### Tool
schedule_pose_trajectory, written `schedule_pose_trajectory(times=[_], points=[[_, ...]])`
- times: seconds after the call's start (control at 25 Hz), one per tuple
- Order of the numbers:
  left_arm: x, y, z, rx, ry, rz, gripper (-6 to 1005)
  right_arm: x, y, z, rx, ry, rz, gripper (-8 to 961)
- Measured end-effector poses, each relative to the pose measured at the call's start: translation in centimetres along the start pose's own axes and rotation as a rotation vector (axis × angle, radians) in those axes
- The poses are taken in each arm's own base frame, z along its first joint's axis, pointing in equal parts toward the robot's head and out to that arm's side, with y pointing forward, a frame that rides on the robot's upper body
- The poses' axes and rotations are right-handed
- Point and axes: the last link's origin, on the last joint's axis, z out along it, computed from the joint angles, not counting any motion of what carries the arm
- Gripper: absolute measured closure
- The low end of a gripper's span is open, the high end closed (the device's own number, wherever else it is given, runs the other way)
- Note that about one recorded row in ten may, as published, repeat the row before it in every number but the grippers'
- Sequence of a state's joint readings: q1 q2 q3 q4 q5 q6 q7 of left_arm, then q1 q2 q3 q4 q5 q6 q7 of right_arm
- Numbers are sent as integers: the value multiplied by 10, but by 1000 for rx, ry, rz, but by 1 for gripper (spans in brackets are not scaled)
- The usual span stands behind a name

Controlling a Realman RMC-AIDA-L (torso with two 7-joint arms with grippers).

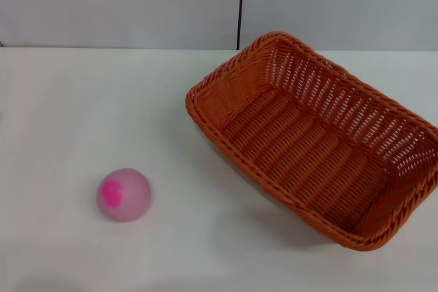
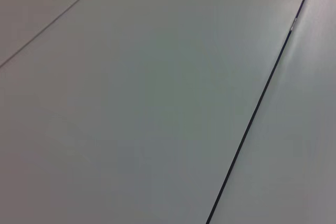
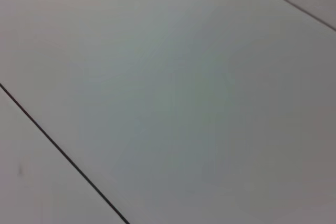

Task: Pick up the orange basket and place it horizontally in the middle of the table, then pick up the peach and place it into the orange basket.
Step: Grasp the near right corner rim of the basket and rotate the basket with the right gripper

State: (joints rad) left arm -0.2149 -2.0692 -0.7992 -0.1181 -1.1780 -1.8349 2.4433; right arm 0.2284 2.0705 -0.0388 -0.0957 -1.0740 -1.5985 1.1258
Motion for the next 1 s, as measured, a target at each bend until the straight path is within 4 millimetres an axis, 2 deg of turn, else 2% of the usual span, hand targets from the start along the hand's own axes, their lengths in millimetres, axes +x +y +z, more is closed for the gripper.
schedule_pose_trajectory(times=[0.68,0.76,0.88,0.92,1.0], points=[[1,-1,-1,4,-2,-2,140,2,6,7,-64,65,13,441],[1,-1,-2,4,-2,-2,140,1,9,12,-107,104,20,434],[1,-1,-2,4,-2,-2,140,-7,23,31,-250,241,25,423],[1,-1,-2,4,-2,-2,140,-7,23,31,-250,241,25,419],[0,0,-1,2,-1,-3,140,-13,40,49,-395,403,20,412]])
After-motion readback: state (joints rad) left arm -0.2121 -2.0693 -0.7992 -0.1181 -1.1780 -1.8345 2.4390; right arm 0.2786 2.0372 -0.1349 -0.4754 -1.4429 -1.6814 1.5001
